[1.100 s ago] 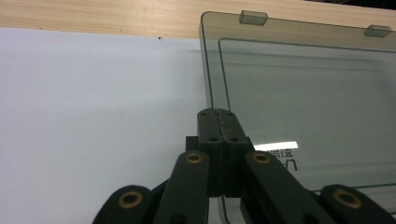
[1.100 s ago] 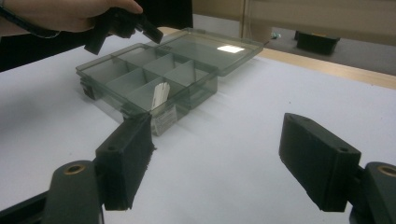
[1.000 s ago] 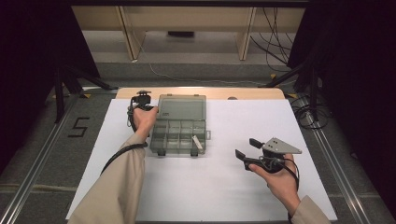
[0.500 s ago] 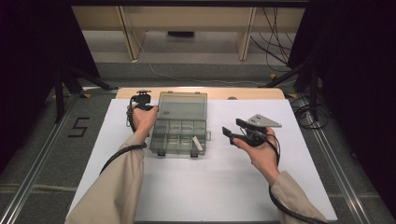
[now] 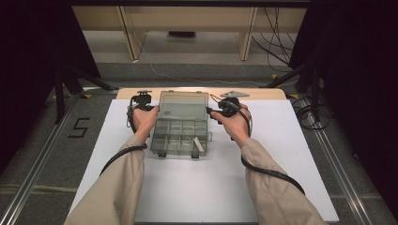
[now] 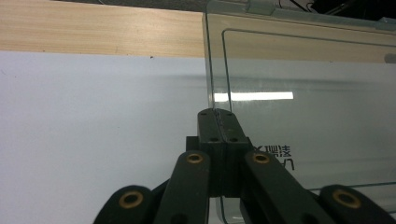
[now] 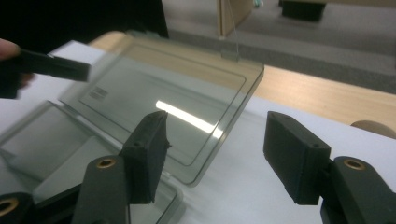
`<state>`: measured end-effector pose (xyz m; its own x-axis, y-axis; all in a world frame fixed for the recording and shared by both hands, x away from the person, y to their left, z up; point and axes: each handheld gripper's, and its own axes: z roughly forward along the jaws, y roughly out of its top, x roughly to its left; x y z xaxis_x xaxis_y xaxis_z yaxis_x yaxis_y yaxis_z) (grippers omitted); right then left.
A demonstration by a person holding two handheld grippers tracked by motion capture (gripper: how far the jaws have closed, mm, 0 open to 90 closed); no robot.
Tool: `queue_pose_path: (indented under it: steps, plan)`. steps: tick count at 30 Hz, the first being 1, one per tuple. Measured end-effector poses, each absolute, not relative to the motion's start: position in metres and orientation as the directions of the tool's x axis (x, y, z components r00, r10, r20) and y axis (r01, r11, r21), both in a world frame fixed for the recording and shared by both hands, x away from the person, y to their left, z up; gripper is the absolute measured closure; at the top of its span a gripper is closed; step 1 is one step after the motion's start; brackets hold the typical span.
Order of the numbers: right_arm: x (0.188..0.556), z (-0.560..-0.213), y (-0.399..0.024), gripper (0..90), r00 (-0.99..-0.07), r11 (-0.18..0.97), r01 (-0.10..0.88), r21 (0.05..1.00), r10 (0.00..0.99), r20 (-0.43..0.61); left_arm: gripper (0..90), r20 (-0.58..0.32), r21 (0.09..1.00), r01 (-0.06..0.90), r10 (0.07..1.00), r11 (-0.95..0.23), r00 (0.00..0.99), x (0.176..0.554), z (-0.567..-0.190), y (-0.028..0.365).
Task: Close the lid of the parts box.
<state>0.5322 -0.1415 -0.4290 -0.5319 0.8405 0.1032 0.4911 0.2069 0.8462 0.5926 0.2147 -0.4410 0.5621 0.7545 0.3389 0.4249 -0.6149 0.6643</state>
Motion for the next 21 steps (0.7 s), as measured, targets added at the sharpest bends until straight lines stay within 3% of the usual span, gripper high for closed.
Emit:
queue_pose_path:
  steps: [4,14,21]
  plan:
    - [0.551,-0.439,-0.13,43.4,-0.505,0.237,0.511,0.826,0.861,0.065,89.6,0.338,0.667,0.423,0.755,-0.613,0.561,0.592,-0.441,0.215]
    - [0.568,-0.453,-0.114,48.8,-0.394,0.177,0.649,0.74,0.91,0.128,89.6,0.343,0.666,0.422,0.755,-0.615,0.559,0.591,-0.442,0.213]
    - [0.57,-0.459,-0.113,60.4,-0.356,0.146,0.672,0.726,0.924,0.143,89.7,0.342,0.665,0.425,0.756,-0.615,0.558,0.591,-0.441,0.213]
